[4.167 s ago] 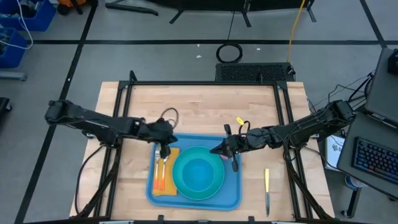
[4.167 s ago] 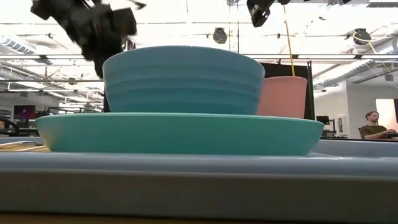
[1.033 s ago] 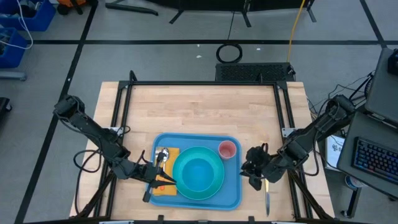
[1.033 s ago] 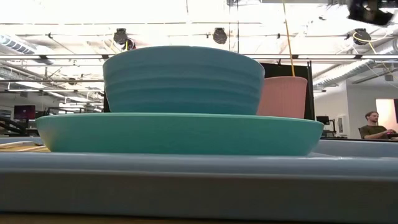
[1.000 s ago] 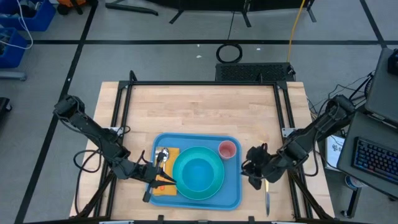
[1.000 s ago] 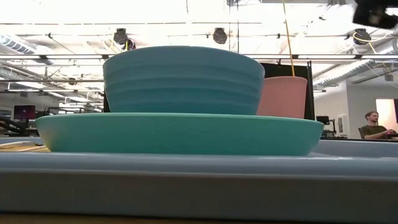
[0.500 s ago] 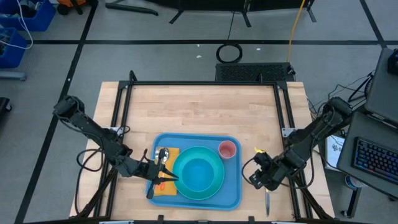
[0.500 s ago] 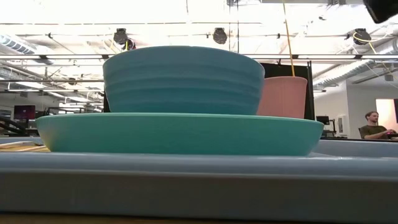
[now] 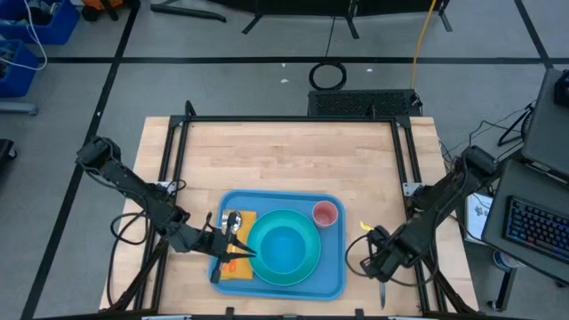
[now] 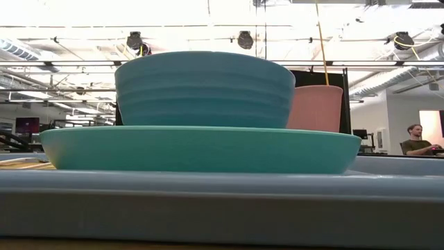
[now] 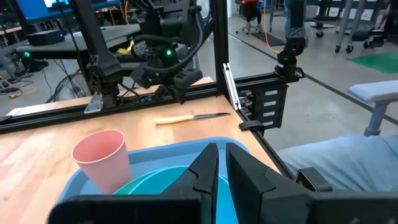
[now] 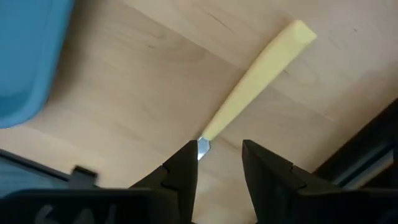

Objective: Set up tray
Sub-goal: Put the yellow knife on the yellow napkin to the right of the orange spoon

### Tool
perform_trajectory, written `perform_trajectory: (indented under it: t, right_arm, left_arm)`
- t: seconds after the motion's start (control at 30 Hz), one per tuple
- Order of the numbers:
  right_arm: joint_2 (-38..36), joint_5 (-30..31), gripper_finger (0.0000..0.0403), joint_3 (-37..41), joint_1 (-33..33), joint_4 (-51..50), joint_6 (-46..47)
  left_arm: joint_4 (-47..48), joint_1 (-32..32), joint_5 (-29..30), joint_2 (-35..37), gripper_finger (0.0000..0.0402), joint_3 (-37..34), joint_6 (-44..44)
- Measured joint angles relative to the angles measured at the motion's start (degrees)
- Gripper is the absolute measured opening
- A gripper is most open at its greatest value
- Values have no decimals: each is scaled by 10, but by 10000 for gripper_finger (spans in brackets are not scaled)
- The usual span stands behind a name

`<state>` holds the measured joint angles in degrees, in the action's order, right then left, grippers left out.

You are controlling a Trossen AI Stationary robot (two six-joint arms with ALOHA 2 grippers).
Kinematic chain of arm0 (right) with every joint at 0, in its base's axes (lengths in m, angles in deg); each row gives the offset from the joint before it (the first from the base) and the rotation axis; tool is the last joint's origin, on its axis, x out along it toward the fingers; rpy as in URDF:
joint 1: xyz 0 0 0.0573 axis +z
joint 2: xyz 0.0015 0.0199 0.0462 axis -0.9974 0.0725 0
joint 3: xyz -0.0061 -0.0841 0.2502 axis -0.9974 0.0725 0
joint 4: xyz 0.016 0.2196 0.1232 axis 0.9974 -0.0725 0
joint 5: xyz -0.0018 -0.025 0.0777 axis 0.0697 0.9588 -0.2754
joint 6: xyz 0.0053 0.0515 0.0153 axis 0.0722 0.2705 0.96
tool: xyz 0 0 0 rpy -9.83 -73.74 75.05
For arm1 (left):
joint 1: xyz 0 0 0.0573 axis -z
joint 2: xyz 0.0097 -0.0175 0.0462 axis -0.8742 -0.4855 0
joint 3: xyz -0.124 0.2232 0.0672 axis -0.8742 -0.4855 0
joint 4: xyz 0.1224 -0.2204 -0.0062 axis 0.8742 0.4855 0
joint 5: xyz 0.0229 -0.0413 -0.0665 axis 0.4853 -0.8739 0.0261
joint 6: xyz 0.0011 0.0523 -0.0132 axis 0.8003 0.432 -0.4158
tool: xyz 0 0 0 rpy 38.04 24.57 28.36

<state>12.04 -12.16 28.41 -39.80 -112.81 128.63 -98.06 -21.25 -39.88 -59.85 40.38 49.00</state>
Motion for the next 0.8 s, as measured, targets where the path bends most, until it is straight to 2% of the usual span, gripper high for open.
perform_trajectory:
  t: [0.4, 0.63, 0.8]
  right_arm:
    - [23, -1, 139, 4, 5, 5, 6]
    - [24, -7, 141, 70, 6, 107, 20]
    - [24, -35, 141, 92, 12, 104, 37]
  left_arm:
    - [2, 0, 0, 0, 37, 0, -1]
    - [6, 0, 0, 0, 37, 0, -3]
    - [6, 0, -1, 0, 37, 0, -4]
